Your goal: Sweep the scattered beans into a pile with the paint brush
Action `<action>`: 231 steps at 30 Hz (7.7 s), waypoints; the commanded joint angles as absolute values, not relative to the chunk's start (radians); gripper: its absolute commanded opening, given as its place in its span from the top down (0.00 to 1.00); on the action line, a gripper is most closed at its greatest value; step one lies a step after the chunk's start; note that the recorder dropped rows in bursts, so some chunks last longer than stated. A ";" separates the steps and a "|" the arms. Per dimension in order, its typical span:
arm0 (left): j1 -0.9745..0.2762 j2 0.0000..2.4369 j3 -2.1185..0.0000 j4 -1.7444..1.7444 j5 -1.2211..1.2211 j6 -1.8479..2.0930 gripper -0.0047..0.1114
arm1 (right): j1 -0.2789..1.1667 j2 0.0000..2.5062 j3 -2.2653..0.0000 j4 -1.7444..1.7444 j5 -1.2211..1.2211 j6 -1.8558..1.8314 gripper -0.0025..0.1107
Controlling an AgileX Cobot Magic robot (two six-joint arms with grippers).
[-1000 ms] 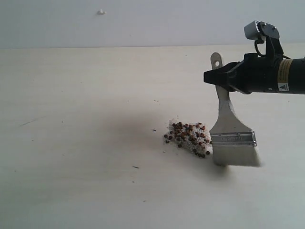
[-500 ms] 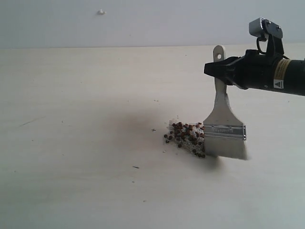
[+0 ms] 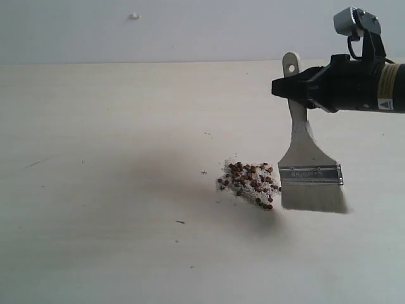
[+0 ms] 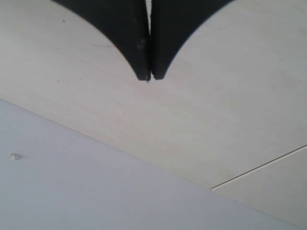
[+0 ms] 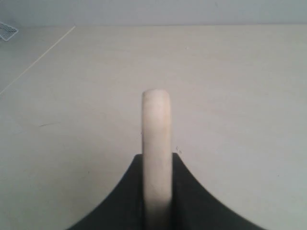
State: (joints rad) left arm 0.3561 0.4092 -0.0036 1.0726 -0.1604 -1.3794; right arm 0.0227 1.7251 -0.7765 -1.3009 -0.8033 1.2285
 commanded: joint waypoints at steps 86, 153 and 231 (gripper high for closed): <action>0.360 0.407 0.000 1.066 -0.158 -1.378 0.96 | 0.365 1.874 -0.557 -0.192 -1.191 0.702 0.98; 0.360 0.407 0.000 1.066 -0.158 -1.378 0.96 | 0.364 1.373 -0.531 0.390 -0.554 -0.230 0.98; 0.360 0.407 0.000 1.066 -0.158 -1.378 0.96 | -0.041 1.422 -0.649 1.260 0.010 -1.070 0.98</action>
State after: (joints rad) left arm 0.3561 0.4092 -0.0036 1.0726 -0.1604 -1.3794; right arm -0.0388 1.5510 -0.7366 1.2628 0.0781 -1.0747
